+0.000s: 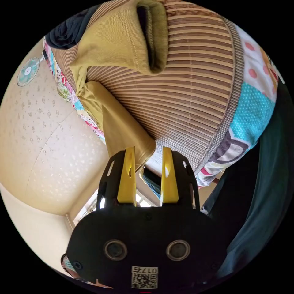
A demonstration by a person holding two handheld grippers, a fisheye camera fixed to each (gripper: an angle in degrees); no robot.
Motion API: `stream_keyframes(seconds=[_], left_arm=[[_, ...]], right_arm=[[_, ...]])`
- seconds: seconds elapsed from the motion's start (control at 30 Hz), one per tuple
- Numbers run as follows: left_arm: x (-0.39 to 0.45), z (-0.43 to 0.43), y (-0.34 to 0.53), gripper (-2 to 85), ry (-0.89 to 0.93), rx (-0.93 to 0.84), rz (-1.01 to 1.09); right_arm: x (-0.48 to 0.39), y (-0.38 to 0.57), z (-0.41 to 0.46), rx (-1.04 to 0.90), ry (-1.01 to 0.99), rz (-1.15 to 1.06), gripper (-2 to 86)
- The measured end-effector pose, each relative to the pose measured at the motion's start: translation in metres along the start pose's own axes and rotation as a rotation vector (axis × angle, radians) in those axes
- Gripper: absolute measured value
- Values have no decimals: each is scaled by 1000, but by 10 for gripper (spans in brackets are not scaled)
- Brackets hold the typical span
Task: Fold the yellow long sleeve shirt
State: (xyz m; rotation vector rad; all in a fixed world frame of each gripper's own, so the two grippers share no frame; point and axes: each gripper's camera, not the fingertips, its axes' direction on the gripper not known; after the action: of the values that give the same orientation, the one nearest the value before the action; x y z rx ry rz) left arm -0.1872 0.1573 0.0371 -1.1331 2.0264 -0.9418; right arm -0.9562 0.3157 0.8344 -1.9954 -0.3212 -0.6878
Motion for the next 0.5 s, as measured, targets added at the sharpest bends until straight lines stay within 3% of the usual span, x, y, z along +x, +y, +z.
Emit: stream_keyframes(seconds=[0.13,0.2,0.3,0.33,0.4,0.43,0.5], left_arm=[[-33,-32,-15,32,130,165,-149],[-88,-47,-2,30,396,371,-447],[-121,-44,40,25,652,567,-802],[-116,-43,40,25,651,530,-784],[-67,-36,26,23,509,229,-569],[-53,-32,27,22,487,164,-540],[-14,-8,51,19,645,47,-600]], right_arm=[[-8,-9,2,-29,-43,-23,126],[-11,-13,0,-41,-56,-31,125],[-14,-17,-2,-75,-65,-41,123],[-15,-17,-3,-87,-68,-45,123],[-15,-16,-5,-110,-71,-47,123],[-14,-16,-6,-129,-72,-45,124],[-9,-15,-9,-149,-57,-22,125]])
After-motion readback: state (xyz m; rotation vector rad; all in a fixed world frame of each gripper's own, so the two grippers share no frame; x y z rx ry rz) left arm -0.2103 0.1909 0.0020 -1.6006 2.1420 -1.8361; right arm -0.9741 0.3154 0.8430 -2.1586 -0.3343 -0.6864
